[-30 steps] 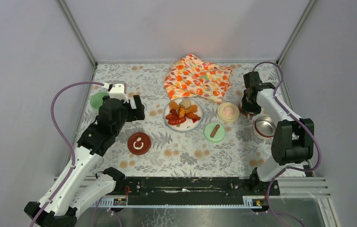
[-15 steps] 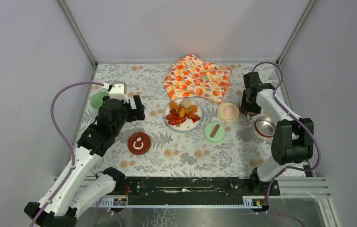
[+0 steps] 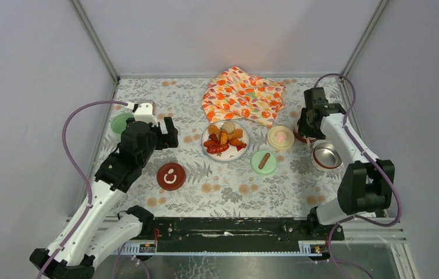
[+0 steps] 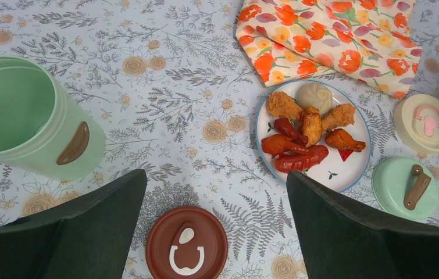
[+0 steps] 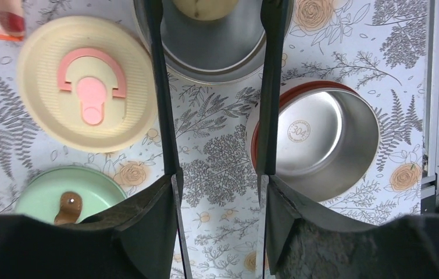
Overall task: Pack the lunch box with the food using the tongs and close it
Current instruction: Place the fake food in the packing box, then pick up the fake food from the plate.
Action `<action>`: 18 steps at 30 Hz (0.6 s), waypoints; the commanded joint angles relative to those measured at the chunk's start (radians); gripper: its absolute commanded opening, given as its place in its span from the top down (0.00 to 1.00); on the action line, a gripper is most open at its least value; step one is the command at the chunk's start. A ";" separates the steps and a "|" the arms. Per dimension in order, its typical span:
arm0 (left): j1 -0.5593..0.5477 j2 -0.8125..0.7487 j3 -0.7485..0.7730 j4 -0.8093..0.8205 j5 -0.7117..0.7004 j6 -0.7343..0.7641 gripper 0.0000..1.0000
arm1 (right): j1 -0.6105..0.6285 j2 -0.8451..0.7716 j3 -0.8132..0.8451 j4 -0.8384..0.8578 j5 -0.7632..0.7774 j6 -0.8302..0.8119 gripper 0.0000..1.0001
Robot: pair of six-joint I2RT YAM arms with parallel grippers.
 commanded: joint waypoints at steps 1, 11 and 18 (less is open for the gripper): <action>0.004 -0.014 -0.010 0.068 0.012 0.000 0.02 | 0.027 -0.085 0.065 -0.058 -0.021 0.005 0.43; 0.016 -0.028 -0.014 0.072 0.016 0.003 0.02 | 0.253 -0.053 0.245 -0.190 -0.029 -0.020 0.41; 0.025 -0.033 -0.019 0.080 0.012 0.003 0.02 | 0.417 0.033 0.349 -0.216 -0.076 -0.031 0.42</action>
